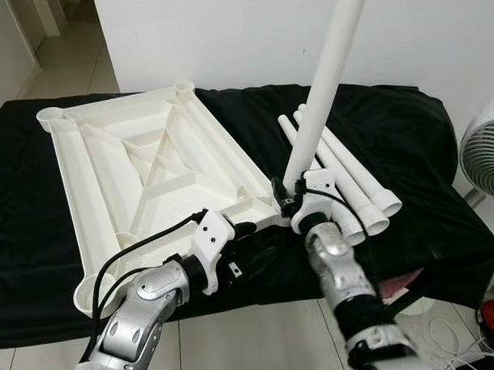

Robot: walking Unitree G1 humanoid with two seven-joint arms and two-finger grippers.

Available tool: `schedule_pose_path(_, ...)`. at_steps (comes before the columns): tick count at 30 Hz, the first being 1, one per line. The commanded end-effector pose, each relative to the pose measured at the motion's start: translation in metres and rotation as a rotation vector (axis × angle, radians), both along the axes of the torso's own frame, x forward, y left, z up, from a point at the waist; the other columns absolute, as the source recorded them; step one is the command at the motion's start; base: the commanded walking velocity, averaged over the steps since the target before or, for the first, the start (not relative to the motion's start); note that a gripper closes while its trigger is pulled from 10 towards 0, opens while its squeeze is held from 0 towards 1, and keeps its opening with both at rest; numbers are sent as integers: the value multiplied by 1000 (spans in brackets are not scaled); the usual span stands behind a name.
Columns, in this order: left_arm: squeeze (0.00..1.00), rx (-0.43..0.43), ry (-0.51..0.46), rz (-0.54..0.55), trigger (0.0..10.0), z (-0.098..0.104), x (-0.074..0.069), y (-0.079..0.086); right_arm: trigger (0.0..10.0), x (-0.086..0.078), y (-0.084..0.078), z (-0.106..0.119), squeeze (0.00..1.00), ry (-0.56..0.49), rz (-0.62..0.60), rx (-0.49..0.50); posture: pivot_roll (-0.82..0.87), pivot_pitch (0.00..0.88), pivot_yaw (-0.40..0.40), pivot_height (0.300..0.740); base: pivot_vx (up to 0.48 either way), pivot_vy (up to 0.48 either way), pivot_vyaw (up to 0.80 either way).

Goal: Building children table

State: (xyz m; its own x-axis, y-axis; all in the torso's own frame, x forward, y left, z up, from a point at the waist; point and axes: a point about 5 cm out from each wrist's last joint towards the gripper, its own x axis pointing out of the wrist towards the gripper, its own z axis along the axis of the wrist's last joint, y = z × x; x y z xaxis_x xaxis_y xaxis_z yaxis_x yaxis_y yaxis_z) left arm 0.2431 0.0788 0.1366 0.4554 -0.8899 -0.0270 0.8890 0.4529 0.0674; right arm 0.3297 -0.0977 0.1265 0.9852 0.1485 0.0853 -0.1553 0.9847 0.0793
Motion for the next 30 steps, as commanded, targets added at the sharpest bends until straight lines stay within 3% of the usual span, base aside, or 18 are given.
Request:
schedule_pose_path(1,0,7,-9,26,10000,0,1,-1,10000,-10,7,-14,0,73,-18,-3,-42,0,-32,740,0,0,0)
schedule_pose_path(7,0,4,-11,24,10000,0,2,-2,10000,-21,20,-9,0,64,4,-1,-44,0,-34,740,0,0,0)
schedule_pose_path(15,0,3,-15,21,10000,1,4,-2,10000,-23,18,-4,0,71,-13,1,-51,0,-35,740,0,0,0)
schedule_pose_path(16,0,3,-17,20,10000,1,5,-3,10000,-24,17,-2,1000,60,-4,12,-53,0,-34,740,0,0,0)
schedule_pose_path(24,0,3,-25,18,10000,1,7,-4,10000,-22,6,-2,1000,-3,122,-1,-50,0,-41,740,0,0,0)
schedule_pose_path(25,0,3,-26,18,10000,2,7,-4,10000,-22,2,-4,0,-3,157,-19,-52,0,-42,740,0,0,0)
schedule_pose_path(30,0,4,-31,19,10000,2,8,-5,10000,-19,-6,-6,0,4,242,-41,-52,0,-43,740,0,0,0)
